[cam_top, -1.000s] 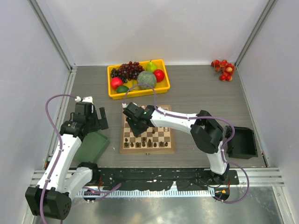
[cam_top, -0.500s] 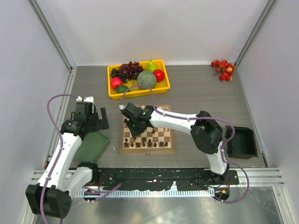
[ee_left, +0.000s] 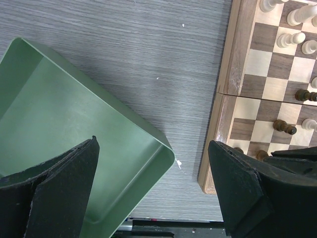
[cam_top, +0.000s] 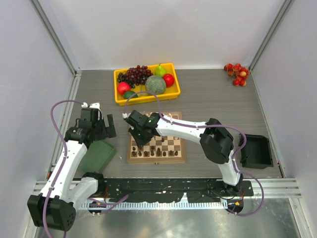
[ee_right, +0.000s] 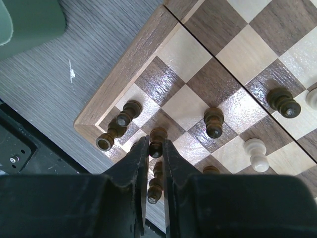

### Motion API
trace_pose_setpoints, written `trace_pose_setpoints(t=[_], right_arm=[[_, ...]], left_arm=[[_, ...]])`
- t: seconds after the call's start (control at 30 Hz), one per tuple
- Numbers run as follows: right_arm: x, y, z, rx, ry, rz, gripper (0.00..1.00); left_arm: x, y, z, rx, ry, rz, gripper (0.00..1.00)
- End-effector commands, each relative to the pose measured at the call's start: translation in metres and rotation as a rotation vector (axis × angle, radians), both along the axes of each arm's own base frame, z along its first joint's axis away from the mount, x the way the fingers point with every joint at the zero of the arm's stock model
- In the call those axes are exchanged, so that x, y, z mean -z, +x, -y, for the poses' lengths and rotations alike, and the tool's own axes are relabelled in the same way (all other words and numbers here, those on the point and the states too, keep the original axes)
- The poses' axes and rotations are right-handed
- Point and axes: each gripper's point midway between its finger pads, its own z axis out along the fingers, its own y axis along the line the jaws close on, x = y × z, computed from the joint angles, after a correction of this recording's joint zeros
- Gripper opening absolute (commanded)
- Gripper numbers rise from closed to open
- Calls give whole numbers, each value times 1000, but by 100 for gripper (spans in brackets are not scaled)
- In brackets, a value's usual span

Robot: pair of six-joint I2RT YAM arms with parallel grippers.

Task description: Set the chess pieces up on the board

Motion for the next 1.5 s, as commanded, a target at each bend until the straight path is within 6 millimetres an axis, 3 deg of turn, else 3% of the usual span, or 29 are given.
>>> trace_pose_setpoints(t=[0.0,0.4,0.6,0.87,1.1,1.47], right_arm=[[-10,3,-11,-23,23,12,16],[-8,3,-11,-33,15,9,23],[-12,6,-5,-7,12,35,37],[-47,21,3,80,117,172,50],[-53,38,17,179,101,249,52],[-36,43,9,180,93,180,50]], left_arm=[[-3,5,1,-2,-14,24,99],[-1,6,4,6,-28,15,99],[0,6,5,6,-30,12,99],[0,6,5,7,-31,11,99],[0,6,6,10,-31,11,99],[-1,5,5,10,-30,13,98]])
